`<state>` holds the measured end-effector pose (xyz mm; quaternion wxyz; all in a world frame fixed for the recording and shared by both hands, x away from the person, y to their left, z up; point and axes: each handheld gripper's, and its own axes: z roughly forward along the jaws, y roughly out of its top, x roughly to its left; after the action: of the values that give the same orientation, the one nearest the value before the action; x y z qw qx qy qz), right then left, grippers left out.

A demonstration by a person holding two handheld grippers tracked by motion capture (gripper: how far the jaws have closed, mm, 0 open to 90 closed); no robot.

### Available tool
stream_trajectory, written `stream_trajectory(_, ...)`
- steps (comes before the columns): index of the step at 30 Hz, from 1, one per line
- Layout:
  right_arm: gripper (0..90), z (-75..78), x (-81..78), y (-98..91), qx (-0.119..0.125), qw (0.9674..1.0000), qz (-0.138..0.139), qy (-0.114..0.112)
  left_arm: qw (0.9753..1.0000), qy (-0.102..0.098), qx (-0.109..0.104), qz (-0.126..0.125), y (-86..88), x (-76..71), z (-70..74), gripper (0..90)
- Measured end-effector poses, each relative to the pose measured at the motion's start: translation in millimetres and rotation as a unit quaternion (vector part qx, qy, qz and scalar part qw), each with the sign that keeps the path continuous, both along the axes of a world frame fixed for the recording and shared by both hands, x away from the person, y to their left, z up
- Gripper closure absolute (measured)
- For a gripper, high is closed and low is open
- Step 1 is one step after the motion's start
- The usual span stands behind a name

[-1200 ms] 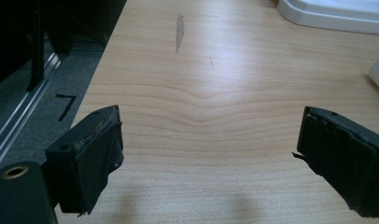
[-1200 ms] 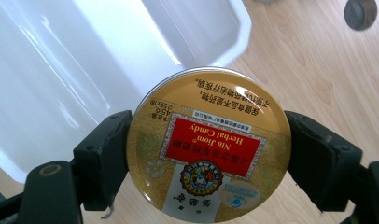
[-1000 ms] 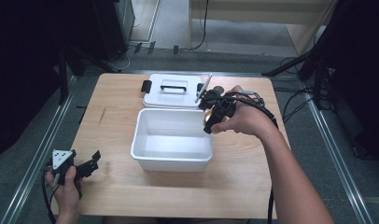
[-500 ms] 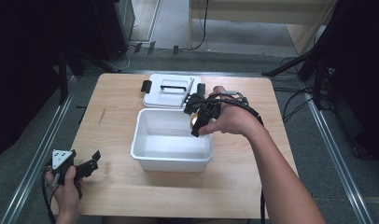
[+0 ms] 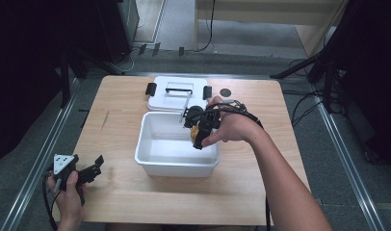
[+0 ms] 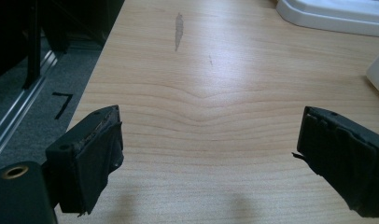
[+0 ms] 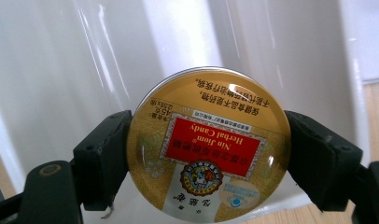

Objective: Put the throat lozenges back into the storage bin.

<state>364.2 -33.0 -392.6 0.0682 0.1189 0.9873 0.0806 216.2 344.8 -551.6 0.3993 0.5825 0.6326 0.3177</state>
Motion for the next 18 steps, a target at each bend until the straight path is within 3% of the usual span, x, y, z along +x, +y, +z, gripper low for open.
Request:
stream_trajectory(9, 20.6, -20.3, -0.5, -0.5, -0.009, 0.9997, 0.021, 0.011, 1.0000, 0.001, -0.004, -0.001, 0.5, 0.4, -0.1, 7.7)
stream_trajectory(12, 20.6, -24.6, -0.1, -0.3, -0.021, 0.9995, 0.018, 0.014, 1.0000, 0.003, -0.005, -0.002, 0.3, 0.6, 0.1, 7.7)
stream_trajectory(18, 20.6, -32.7, -1.9, 1.8, -0.021, 0.9994, 0.017, 0.023, 1.0000, 0.002, -0.002, -0.004, -0.6, 0.4, 0.0, 7.7)
